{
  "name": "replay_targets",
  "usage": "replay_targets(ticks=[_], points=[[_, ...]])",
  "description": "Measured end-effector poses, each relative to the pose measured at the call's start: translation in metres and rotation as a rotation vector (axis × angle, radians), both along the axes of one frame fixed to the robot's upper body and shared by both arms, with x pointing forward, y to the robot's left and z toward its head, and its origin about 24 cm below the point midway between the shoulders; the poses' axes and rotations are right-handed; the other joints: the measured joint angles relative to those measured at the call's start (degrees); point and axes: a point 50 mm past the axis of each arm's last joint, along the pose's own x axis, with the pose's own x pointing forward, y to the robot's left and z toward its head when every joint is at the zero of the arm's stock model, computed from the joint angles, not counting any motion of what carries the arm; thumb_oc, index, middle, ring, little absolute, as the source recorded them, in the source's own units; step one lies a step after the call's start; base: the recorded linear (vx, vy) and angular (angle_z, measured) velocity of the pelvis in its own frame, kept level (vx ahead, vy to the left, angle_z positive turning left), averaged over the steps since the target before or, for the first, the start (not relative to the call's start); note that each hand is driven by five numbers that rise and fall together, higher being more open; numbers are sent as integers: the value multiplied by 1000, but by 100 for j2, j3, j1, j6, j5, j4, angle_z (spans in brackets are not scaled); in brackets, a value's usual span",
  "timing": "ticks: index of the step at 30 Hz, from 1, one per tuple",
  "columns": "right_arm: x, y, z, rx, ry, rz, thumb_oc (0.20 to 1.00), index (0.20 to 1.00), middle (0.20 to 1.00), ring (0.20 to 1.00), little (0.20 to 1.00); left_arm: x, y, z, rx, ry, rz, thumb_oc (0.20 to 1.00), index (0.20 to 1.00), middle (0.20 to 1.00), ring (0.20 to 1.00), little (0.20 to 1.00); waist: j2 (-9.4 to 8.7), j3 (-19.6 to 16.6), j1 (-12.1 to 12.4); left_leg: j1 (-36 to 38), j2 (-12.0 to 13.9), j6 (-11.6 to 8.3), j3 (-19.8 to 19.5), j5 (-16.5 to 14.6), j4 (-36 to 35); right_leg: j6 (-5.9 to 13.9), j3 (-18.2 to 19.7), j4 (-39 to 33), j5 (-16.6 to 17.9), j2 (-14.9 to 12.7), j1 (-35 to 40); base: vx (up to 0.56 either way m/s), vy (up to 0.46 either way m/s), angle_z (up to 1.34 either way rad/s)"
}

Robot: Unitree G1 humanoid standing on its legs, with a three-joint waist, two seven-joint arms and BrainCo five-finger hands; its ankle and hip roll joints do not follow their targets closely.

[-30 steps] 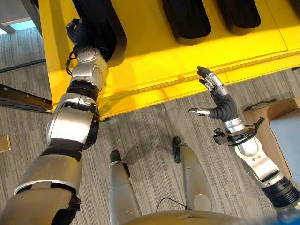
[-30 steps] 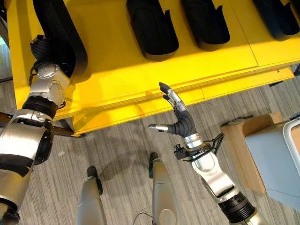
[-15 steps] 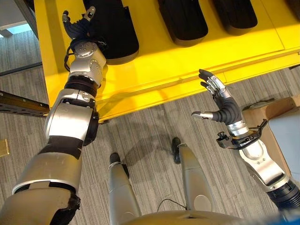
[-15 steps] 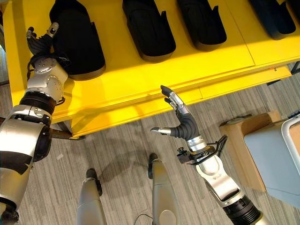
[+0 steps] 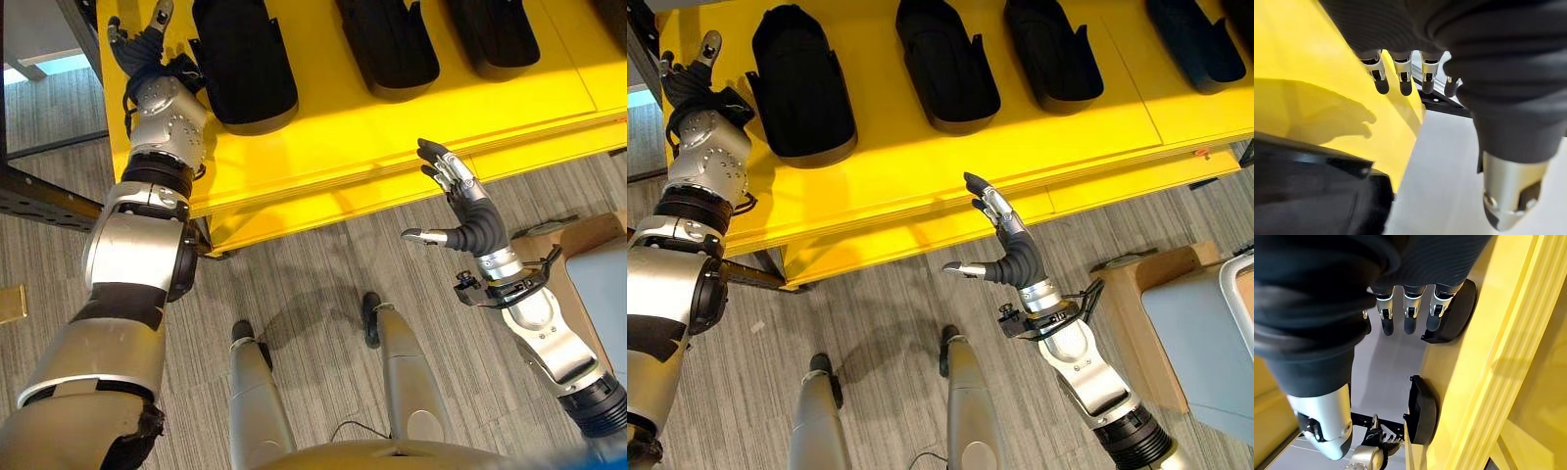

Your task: Move parts from the plastic box to the shelf.

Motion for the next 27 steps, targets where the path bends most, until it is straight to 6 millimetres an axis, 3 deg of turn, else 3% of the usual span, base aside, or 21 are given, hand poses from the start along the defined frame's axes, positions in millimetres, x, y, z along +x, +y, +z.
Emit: replay_targets(ticks=[4, 5, 9, 10, 17, 21, 23, 27], points=[[0, -2, 1, -8, -8, -6, 1000, 1000, 1000, 1000, 1000, -7, -10, 22, 79, -113, -31, 1000, 1000, 1000, 1000, 1000, 13, 1, 104, 26, -4, 5, 0, 5, 21, -7, -5, 2, 15, -7, 44, -24, 11, 0], [0, -3, 2, -11, -12, -12, 1000, 1000, 1000, 1000, 1000, -17, -15, 31, 179, -181, -37, 1000, 1000, 1000, 1000, 1000, 27, 10, 137, 64, -6, 6, -2, 6, 20, -8, -8, -1, 15, -12, 89, 0, 0, 0], [0, -9, 3, -15, -21, -43, 1000, 1000, 1000, 1000, 1000, -39, -25, 33, 335, -314, -34, 1000, 1000, 1000, 1000, 1000, 112, 33, 292, 304, -17, 9, -5, 4, -67, 1, -30, -83, 10, -21, 338, -24, -5, 2], [0, -14, 0, -25, -18, -71, 1000, 1000, 1000, 1000, 1000, -54, -30, 15, 400, -363, -49, 1000, 1000, 1000, 1000, 1000, 192, 48, 346, 419, -17, 65, 1, -24, -123, 20, -34, -124, -6, -24, 443, 0, 0, 0], [4, -15, -3, 0, -6, -105, 1000, 1000, 1000, 1000, 1000, -87, -22, -62, 441, -278, -169, 1000, 1000, 1000, 1000, 1000, 251, 66, 465, 783, 61, 72, 46, 100, -467, -35, -66, -245, -11, 57, 678, -3, -5, -2], [5, -20, -20, -9, 74, -139, 1000, 1000, 1000, 1000, 1000, -132, -21, -130, 362, -147, -382, 1000, 1000, 1000, 1000, 1000, 361, 134, 488, 1779, 241, 61, 337, 213, -1107, -62, -17, -772, 71, 234, 1463, 66, -48, -23], [2, -27, -24, -23, 95, -167, 1000, 1000, 1000, 1000, 1000, -154, -21, -147, 325, -118, -458, 1000, 1000, 1000, 1000, 1000, 449, 140, 573, 2341, 358, 127, 461, 309, -1588, -102, -14, -1082, 114, 363, 1892, 86, -53, -27], [-4, -40, -31, -69, 130, -185, 1000, 1000, 1000, 1000, 1000, -185, -17, -182, 157, -59, -555, 1000, 1000, 1000, 1000, 1000, 721, -1, 626, 3292, 498, 560, 645, 730, -2671, -194, -37, -1710, 259, 583, 2549, 106, -78, -16]])
